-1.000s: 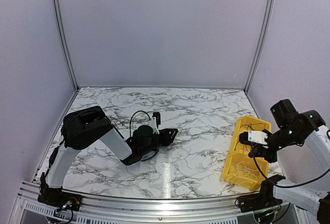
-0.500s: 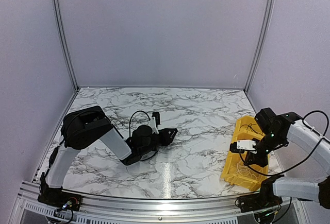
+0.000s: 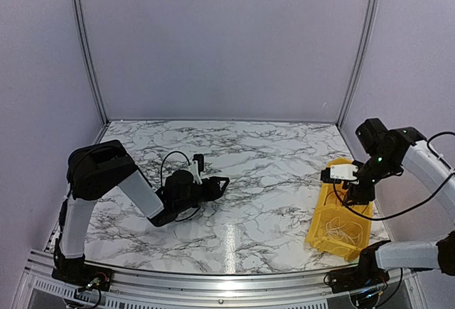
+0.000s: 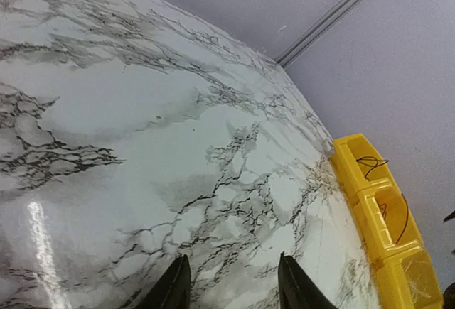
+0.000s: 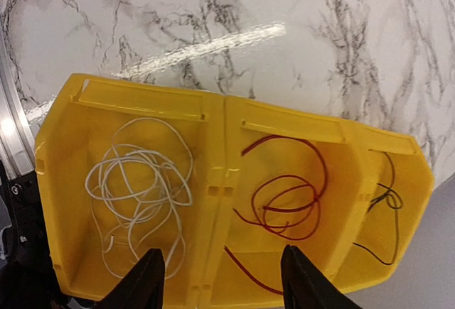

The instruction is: Untangle the cables

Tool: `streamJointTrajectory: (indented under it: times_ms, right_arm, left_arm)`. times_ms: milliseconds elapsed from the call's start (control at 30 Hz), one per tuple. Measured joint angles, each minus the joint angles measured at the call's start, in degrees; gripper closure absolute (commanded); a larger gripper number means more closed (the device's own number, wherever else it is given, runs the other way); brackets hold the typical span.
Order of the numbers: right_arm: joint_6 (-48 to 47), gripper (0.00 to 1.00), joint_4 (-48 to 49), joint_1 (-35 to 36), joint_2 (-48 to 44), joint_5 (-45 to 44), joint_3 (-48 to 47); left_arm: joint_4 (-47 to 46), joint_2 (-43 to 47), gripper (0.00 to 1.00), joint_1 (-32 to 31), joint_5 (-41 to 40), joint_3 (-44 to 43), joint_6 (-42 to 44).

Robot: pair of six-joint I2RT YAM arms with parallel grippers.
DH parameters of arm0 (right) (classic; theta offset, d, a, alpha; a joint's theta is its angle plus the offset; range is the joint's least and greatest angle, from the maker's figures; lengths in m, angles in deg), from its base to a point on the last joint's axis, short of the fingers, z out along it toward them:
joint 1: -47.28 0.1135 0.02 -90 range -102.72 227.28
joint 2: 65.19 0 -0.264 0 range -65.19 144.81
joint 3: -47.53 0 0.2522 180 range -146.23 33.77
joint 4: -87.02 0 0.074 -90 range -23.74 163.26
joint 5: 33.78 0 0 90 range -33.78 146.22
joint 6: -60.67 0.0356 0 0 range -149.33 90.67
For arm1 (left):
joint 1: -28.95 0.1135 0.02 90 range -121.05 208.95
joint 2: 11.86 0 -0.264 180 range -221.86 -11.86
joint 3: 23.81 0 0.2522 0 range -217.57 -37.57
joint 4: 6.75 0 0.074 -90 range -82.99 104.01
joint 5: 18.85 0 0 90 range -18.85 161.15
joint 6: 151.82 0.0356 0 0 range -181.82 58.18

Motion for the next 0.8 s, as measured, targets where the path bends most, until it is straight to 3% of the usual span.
streamJointTrajectory:
  times_ms: [33,267,300,400,633,800]
  right_arm:
    - [-0.57,0.44,-0.59,0.0,0.61,-0.24,-2.97]
    - [0.66,0.41,2.1,0.0,7.96,5.77,-17.51]
    - [2.1,0.36,4.33,0.0,8.98,7.58,-17.9]
    - [7.89,0.03,11.04,0.0,12.57,13.79,-18.8]
    - [23.61,0.01,31.91,0.0,18.86,19.74,-18.75]
    - [35.39,0.01,48.92,0.02,17.73,16.98,-14.03]
  left_arm:
    - [0.72,1.53,0.03,0.37,0.2,1.46,0.59]
    - [15.98,20.72,0.01,2.82,0.37,7.65,6.38]
    - [20.59,23.74,0.01,2.91,-0.13,6.86,7.87]
    - [35.17,30.05,0.01,2.93,-2.38,1.81,12.15]
    - [68.26,35.32,0.01,2.93,-15.21,-12.44,19.91]
    - [80.46,39.3,0.01,3.56,-25.53,-13.97,25.42]
